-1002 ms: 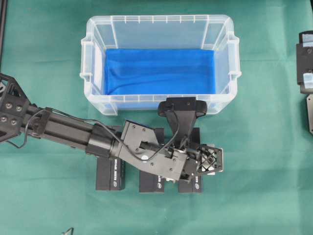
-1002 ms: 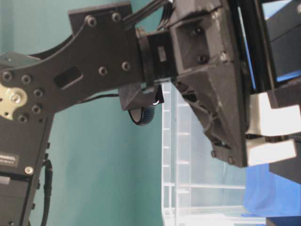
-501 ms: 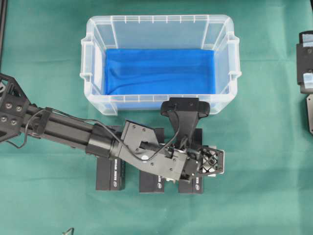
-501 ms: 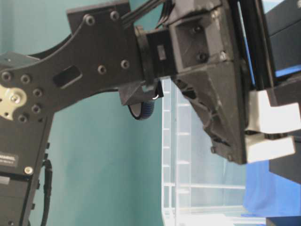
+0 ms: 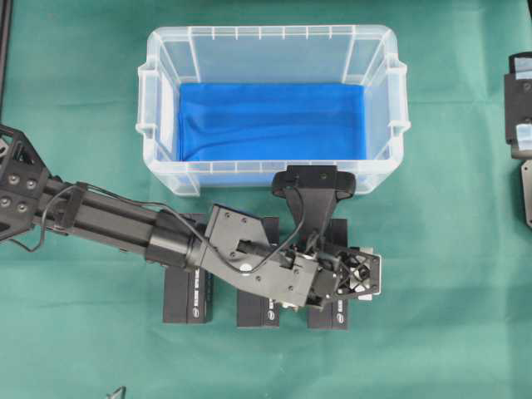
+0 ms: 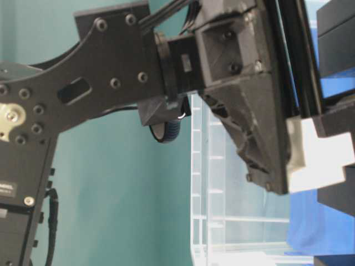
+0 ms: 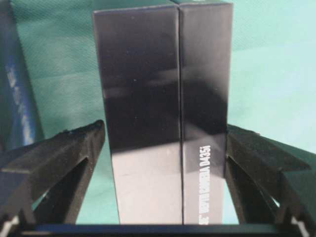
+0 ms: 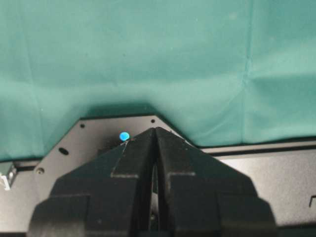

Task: Take the box out of the case with the left arm.
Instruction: 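Lower the box onto the table right of the middle box, then open the left gripper and withdraw it to the left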

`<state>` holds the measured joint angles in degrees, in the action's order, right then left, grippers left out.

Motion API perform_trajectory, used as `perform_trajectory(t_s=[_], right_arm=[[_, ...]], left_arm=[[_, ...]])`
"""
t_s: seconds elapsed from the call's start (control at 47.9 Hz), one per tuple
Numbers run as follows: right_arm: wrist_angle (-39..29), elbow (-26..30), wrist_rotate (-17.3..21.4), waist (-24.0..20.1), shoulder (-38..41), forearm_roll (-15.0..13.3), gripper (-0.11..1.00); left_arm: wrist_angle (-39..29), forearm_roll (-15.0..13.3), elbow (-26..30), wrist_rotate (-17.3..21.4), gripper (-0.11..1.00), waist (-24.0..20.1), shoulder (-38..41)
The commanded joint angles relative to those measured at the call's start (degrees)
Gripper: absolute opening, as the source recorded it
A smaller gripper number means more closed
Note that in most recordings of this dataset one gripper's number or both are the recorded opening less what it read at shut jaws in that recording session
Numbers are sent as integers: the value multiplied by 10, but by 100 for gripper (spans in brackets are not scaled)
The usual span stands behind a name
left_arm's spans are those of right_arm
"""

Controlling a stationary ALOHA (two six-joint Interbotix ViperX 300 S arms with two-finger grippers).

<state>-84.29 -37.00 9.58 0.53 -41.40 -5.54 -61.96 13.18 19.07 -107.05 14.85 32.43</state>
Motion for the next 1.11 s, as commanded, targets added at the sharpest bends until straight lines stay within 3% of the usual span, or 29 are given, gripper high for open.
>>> perform_trajectory(t_s=[0.0,0.313,0.668,1.086], right_arm=[[2,7,1,1,-2,1,2],[4,7,0,1,-1,0,2],[2,7,0,1,-2,-1,2],[1,7,0,1,-2,-1,2]], left_arm=[[-19,1,18,-1,89,1,-43],[-159,4,78,18,89,-3,-91],[-164,4,165,61,89,-15,-66],[-171,1,140,59,89,-6,-76]])
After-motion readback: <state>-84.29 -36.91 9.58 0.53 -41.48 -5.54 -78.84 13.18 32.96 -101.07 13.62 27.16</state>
